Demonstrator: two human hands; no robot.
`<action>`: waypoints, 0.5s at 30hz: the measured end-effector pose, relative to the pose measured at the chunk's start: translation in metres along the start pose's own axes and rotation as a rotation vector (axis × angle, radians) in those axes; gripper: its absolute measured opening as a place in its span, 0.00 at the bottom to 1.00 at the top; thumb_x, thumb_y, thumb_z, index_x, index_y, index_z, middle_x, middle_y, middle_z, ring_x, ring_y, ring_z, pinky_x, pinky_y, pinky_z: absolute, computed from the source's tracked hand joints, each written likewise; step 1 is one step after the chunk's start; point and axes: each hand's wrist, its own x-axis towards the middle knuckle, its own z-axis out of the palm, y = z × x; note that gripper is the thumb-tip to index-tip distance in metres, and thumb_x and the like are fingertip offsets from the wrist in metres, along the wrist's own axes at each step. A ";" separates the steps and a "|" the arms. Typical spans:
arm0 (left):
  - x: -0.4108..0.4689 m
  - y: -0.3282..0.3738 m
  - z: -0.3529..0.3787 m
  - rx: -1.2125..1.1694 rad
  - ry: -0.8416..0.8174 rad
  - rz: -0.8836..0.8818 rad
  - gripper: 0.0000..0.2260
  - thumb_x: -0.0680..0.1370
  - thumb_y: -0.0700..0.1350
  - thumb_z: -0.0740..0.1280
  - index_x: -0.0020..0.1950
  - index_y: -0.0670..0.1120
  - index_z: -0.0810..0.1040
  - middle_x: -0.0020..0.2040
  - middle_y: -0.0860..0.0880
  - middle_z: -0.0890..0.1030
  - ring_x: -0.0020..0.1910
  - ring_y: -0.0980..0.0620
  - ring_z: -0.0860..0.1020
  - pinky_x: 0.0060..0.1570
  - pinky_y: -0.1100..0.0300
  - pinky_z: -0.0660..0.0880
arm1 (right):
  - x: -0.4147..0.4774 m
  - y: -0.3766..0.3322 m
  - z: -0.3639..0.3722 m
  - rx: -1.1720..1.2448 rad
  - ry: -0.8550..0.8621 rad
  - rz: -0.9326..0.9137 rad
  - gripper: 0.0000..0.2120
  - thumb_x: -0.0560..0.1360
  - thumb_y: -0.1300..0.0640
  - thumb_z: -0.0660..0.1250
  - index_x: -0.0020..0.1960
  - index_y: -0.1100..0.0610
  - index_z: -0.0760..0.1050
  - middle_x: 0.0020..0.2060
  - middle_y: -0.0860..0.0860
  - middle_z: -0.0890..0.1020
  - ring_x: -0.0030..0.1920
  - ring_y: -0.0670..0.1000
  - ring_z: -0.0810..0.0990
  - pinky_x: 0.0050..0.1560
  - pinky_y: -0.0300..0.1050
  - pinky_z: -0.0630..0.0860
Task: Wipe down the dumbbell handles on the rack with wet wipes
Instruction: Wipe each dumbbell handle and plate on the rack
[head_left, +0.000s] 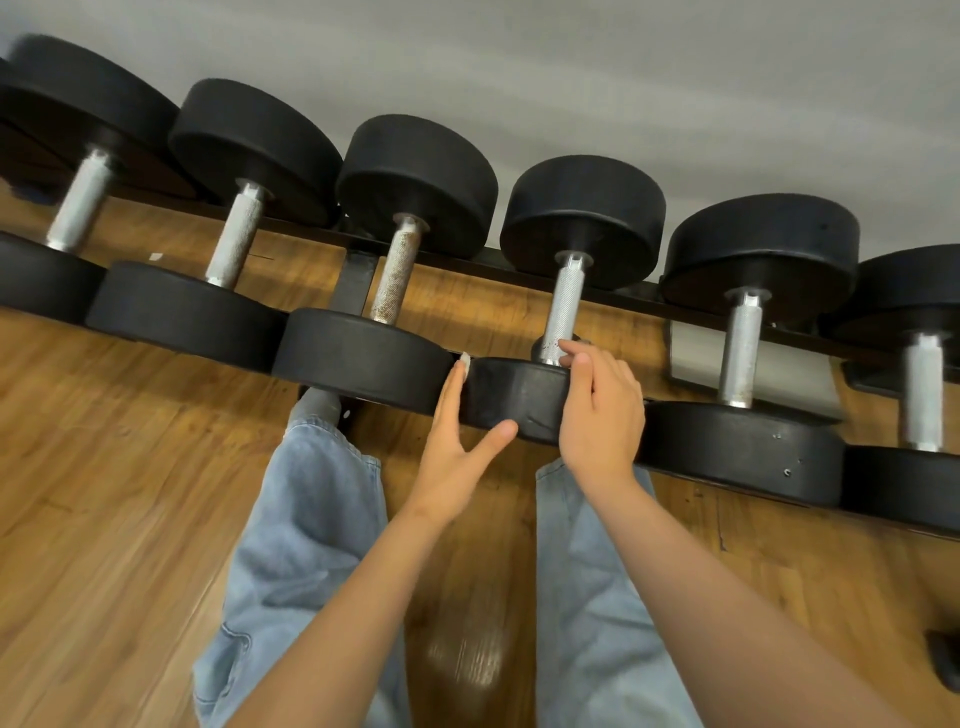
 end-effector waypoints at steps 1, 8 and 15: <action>-0.003 0.001 0.003 0.016 0.021 0.013 0.46 0.68 0.68 0.67 0.80 0.55 0.50 0.79 0.62 0.52 0.76 0.67 0.52 0.75 0.62 0.54 | 0.000 -0.001 -0.001 0.006 0.002 0.003 0.28 0.79 0.43 0.44 0.60 0.52 0.78 0.54 0.49 0.82 0.54 0.46 0.76 0.57 0.45 0.72; -0.029 0.022 0.029 0.468 -0.026 0.435 0.38 0.79 0.64 0.58 0.81 0.44 0.49 0.81 0.50 0.48 0.80 0.53 0.45 0.78 0.58 0.44 | 0.000 0.001 -0.002 0.033 0.023 -0.001 0.27 0.79 0.43 0.45 0.57 0.53 0.79 0.50 0.47 0.82 0.52 0.45 0.77 0.57 0.45 0.71; -0.001 0.037 0.012 0.419 0.036 0.241 0.29 0.82 0.56 0.57 0.81 0.52 0.50 0.80 0.57 0.49 0.78 0.64 0.45 0.79 0.54 0.48 | 0.002 0.001 -0.007 0.079 -0.026 -0.006 0.19 0.82 0.50 0.51 0.57 0.54 0.79 0.50 0.49 0.81 0.53 0.49 0.77 0.57 0.50 0.72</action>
